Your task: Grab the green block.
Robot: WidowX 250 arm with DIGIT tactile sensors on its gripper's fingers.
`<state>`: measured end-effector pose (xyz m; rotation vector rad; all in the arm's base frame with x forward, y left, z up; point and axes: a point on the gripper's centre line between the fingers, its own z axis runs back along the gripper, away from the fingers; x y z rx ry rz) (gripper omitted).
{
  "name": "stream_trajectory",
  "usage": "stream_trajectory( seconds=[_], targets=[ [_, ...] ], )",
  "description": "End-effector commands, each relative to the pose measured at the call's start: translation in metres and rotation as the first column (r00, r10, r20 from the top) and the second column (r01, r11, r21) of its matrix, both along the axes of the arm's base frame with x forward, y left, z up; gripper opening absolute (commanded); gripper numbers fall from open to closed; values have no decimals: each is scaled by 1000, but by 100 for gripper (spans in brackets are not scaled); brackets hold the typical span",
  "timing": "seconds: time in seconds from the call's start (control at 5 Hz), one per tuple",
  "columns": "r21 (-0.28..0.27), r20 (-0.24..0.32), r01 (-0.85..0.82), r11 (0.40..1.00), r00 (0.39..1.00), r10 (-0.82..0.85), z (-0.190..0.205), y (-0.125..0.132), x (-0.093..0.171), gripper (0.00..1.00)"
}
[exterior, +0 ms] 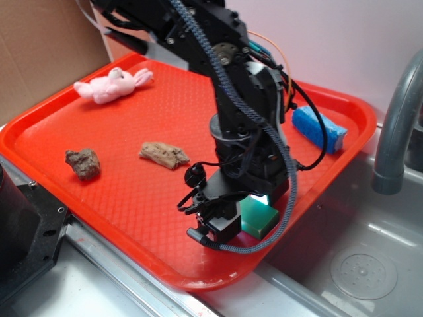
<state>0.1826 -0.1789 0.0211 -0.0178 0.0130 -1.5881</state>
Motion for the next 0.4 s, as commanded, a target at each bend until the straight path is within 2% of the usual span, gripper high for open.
stream_trajectory(
  seconds=[0.0,0.2],
  targets=[
    [3,32,-427,904,904,426,90,71,-16,0],
    [-10,37,-637,771,770,637,140,116,-23,0]
  ],
)
